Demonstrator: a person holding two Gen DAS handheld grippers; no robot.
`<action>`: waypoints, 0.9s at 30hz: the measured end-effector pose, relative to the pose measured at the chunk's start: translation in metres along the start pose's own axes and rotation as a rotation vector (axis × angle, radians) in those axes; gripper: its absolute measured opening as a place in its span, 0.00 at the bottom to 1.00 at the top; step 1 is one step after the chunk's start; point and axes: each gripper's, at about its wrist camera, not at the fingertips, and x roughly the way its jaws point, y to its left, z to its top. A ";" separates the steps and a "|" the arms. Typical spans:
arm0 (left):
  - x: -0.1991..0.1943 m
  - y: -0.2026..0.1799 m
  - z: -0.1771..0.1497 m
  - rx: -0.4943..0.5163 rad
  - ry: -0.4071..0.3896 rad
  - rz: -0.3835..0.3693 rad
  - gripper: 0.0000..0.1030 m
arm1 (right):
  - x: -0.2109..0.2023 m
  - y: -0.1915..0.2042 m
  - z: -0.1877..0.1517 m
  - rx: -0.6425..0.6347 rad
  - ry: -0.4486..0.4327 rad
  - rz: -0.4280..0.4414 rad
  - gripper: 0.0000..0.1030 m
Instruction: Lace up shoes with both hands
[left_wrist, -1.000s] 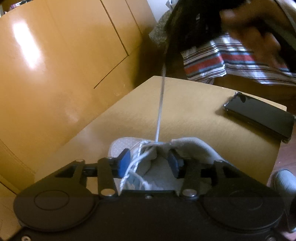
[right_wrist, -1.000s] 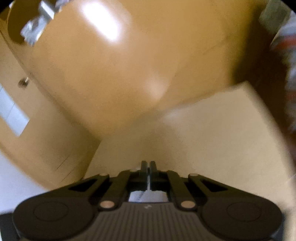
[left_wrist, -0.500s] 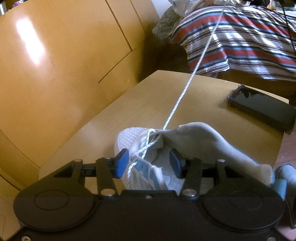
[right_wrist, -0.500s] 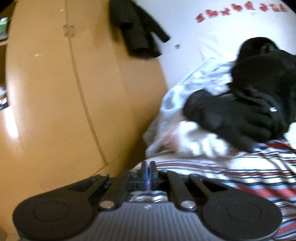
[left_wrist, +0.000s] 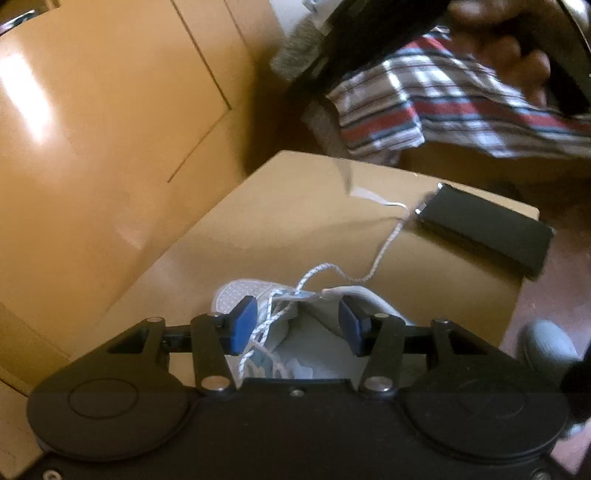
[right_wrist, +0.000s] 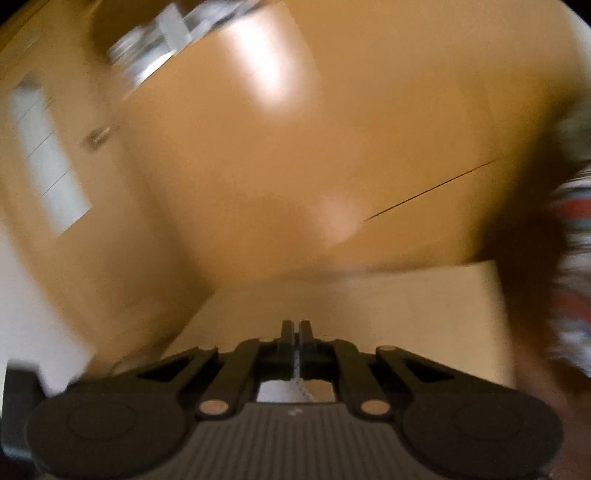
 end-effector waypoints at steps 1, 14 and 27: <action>-0.003 0.003 0.000 0.003 0.005 -0.006 0.49 | 0.008 0.005 -0.003 -0.010 0.021 0.019 0.02; -0.011 0.058 -0.004 -0.450 -0.130 -0.120 0.30 | 0.036 0.027 -0.009 -0.053 0.069 0.070 0.02; -0.003 0.064 -0.003 -0.498 -0.159 -0.137 0.02 | 0.034 0.036 -0.008 -0.076 0.061 0.045 0.12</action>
